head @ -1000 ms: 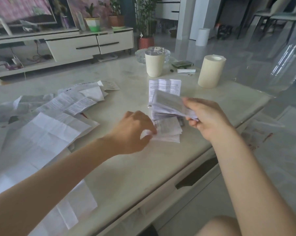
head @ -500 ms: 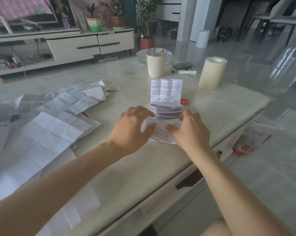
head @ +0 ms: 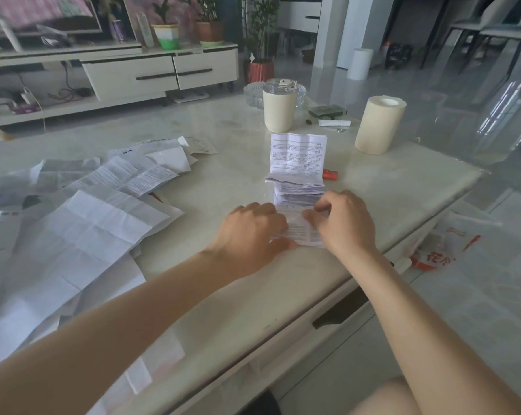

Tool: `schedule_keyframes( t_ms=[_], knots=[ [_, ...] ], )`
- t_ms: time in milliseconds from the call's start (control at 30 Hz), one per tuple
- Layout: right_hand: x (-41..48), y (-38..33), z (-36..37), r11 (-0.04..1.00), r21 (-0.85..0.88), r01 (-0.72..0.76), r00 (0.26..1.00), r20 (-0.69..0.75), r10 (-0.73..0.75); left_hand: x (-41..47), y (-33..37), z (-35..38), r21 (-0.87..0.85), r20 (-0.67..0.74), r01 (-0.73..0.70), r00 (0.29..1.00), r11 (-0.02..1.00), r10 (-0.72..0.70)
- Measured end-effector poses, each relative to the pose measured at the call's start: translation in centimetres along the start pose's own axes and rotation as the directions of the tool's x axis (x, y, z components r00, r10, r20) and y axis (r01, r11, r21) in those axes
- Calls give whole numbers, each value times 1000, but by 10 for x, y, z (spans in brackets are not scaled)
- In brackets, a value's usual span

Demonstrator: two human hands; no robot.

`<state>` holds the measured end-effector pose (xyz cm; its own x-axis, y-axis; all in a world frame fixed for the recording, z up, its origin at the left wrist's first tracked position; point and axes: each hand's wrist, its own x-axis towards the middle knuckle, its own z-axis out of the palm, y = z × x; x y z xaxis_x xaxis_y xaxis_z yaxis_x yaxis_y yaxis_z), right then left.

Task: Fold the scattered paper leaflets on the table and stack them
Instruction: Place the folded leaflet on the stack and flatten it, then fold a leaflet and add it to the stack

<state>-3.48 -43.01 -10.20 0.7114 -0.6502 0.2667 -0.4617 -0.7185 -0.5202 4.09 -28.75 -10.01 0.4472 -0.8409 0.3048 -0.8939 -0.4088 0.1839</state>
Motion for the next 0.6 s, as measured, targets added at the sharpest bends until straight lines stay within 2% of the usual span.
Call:
schedule_keyframes(
  t_ms=[300,433,500,533,600],
  knots=[
    [3,1,7,998,46,-31,999,-12,32,2,8,3,12,18,107,994,994,-107],
    [-6,-3,12,984,-168,68,992,-97,-85,1,9,4,83,34,49,998,995,-52],
    [-9,-7,13,949,-305,86,983,-128,-130,1,8,6,59,69,16,997,998,-20],
    [-11,-10,13,935,-345,89,980,-139,-145,0,8,6,18,80,13,997,1000,-15],
    [-15,-17,14,933,-316,174,965,-134,-225,-2,11,6,-50,83,38,996,998,-34]
  ],
)
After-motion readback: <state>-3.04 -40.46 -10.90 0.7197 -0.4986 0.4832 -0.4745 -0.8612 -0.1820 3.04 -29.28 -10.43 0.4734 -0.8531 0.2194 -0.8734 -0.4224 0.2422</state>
